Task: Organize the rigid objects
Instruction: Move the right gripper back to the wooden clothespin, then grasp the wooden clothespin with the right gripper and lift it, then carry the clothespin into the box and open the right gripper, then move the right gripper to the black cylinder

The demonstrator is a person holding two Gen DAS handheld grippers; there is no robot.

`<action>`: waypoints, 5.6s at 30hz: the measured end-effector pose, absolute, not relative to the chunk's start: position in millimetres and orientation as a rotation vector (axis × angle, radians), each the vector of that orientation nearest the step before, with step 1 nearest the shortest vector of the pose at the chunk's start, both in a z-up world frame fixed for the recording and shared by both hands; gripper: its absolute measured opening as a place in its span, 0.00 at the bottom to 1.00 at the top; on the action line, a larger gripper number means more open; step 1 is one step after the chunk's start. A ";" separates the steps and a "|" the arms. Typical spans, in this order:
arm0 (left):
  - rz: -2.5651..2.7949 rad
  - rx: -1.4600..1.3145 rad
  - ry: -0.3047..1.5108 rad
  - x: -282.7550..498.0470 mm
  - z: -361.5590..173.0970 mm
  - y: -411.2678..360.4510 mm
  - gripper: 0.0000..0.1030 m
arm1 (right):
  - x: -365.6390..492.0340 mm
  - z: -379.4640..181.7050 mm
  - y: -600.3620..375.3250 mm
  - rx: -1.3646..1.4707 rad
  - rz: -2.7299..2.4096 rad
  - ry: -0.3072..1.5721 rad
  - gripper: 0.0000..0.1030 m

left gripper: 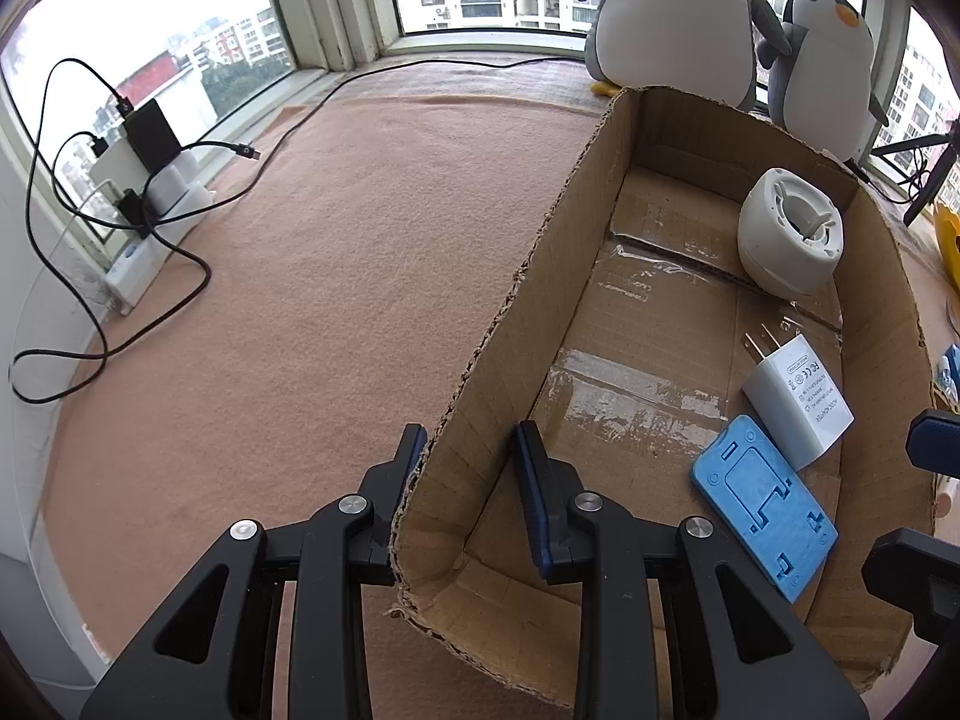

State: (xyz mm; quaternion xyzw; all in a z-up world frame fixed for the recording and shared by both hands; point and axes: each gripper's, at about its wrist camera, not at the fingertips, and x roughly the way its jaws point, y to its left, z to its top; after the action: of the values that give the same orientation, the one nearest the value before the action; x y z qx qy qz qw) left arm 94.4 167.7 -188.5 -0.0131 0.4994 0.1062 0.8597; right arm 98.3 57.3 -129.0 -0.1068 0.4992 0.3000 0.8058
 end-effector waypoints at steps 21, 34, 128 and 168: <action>0.225 -0.026 1.049 95.0 -188.0 168.0 0.26 | 100.4 -110.2 -39.6 -0.075 0.502 1.018 0.40; 0.229 -0.014 1.051 95.8 -187.5 168.3 0.26 | 115.4 -122.9 -130.8 -0.027 0.346 1.057 0.39; 0.218 -0.039 1.049 95.7 -190.7 168.4 0.26 | 125.8 -98.5 37.8 -0.103 0.586 0.953 0.10; 0.216 -0.030 1.051 95.9 -190.6 167.5 0.26 | 138.0 -105.2 -4.1 -0.002 0.483 0.986 0.39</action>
State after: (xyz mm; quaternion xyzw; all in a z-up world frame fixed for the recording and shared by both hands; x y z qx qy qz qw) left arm 95.9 167.5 -190.6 -0.0144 0.5005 0.1030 0.8595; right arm 138.0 -4.1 -105.2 -0.0009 0.4687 0.2297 0.8530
